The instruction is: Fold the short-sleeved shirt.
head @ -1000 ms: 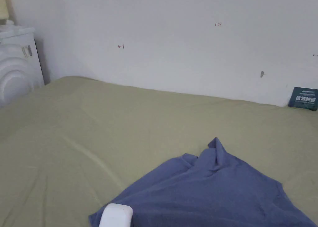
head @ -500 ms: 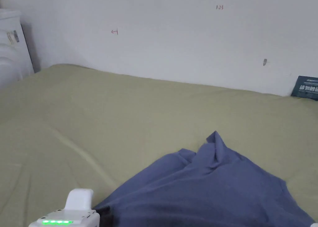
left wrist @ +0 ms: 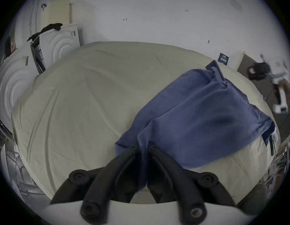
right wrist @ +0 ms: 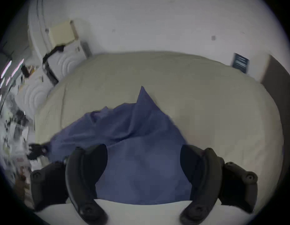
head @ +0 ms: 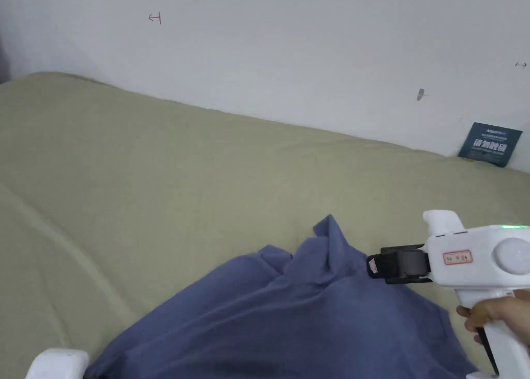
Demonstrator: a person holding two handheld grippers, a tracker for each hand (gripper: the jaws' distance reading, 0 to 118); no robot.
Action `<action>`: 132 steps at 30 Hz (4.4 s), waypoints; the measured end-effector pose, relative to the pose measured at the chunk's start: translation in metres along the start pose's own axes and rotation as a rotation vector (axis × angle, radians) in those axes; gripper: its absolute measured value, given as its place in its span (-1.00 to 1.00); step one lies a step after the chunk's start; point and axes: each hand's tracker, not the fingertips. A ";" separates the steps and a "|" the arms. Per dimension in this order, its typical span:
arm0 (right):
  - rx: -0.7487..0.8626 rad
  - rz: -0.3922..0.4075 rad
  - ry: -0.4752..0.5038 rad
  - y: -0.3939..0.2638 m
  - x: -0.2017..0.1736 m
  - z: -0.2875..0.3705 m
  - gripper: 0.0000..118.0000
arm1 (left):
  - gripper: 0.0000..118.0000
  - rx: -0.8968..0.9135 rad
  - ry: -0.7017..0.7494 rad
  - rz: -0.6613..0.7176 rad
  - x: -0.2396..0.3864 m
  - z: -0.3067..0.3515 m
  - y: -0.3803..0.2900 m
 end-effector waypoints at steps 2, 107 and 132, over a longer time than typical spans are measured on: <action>-0.089 0.185 -0.102 0.026 0.007 -0.033 0.65 | -0.90 -0.016 -0.011 0.005 -0.003 -0.006 0.000; 0.375 -0.109 -0.098 -0.196 -0.100 0.199 -0.92 | -0.90 0.103 -0.318 -0.541 -0.025 0.069 0.083; 0.313 -0.262 -0.287 -0.230 -0.110 0.221 0.21 | -0.36 0.040 -0.299 -0.242 -0.053 0.126 0.058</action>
